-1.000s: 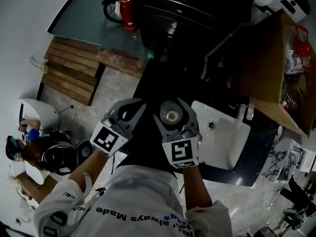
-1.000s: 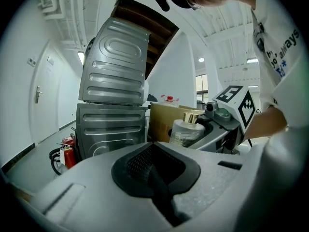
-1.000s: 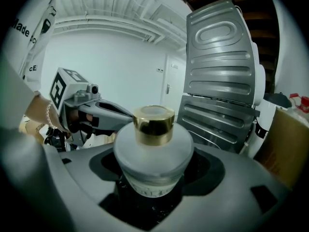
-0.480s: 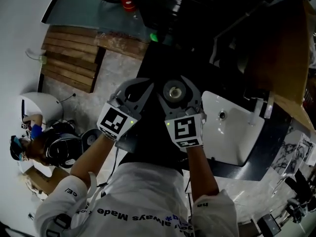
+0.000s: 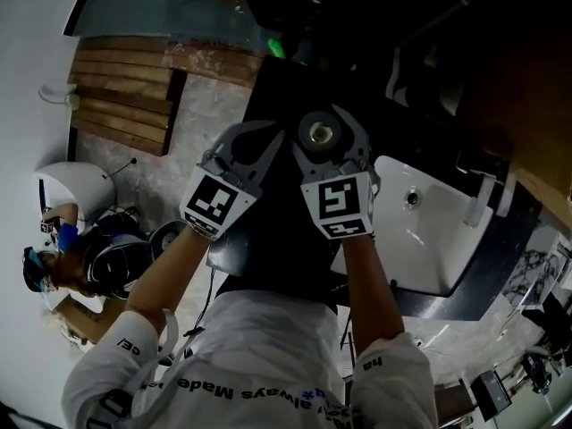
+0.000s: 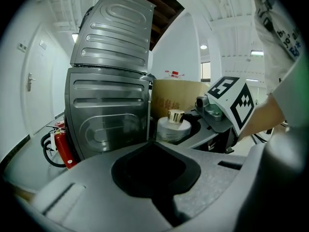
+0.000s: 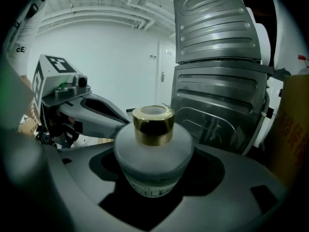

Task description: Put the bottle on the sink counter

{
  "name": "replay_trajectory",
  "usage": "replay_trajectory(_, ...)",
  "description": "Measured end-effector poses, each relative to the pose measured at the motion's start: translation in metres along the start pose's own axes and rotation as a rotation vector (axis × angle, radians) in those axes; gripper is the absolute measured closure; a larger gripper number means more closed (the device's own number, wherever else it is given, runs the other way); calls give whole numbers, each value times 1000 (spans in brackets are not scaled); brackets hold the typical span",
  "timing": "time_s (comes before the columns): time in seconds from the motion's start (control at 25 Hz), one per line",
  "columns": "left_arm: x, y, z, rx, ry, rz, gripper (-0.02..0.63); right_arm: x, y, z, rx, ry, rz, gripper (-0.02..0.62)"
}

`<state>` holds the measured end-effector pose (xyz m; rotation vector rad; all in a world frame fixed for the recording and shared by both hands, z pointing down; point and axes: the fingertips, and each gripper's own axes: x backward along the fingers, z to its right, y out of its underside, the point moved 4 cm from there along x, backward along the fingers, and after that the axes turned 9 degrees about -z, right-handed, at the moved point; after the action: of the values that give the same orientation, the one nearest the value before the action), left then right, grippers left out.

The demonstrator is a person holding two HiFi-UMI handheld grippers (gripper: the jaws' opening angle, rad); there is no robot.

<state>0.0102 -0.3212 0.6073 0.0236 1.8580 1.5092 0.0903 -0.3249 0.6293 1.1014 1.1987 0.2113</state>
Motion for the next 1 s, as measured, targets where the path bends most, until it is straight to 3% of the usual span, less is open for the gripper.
replay_trajectory(1.0,-31,21,-9,9,-3,-60,603,-36,23,8,-11,-37,-49,259)
